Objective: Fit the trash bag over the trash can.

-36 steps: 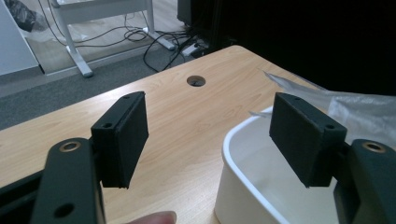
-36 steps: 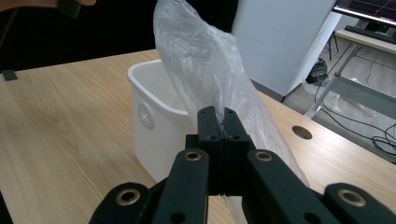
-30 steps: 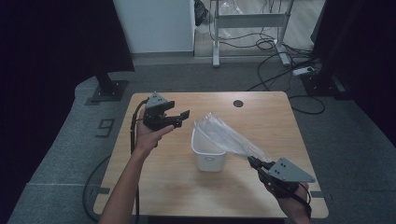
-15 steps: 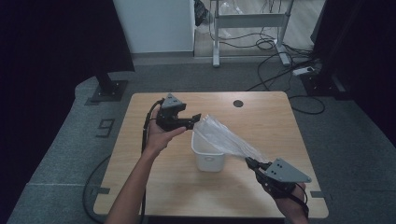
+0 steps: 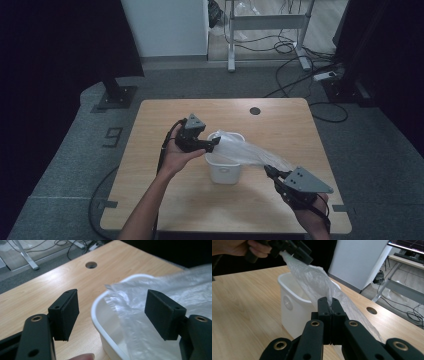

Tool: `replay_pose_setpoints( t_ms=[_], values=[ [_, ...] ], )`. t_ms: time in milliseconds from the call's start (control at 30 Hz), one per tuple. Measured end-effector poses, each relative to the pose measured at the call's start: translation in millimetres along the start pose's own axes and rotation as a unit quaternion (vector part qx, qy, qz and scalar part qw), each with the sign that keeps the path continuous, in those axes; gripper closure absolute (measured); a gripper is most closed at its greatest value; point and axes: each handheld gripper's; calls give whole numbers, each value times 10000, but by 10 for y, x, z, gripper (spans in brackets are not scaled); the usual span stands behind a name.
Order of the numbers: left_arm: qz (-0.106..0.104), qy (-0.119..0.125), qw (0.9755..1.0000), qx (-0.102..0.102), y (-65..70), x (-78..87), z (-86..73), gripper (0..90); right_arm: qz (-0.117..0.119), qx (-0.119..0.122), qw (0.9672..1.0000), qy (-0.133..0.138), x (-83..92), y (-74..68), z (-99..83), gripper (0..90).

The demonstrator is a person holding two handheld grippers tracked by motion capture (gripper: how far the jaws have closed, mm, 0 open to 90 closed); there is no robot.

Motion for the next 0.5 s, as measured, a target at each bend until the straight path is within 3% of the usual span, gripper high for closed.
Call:
replay_pose_setpoints(
  t_ms=[100, 500],
  values=[
    [-2, -147, 9999, -70, 22, -92, -52, 273, -91, 7, 9999, -47, -36, 12, 3, 881],
    [31, -271, 9995, -155, 52, -234, -78, 274, -255, -40, 9997, 23, -150, 64, 109, 871]
  ],
)
Point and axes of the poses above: each handheld gripper's, and its own axes: x roughly backward along the jaws, z roughly out of its top, y roughly to its right, and after that the axes turned 15 degrees about -z, right-handed
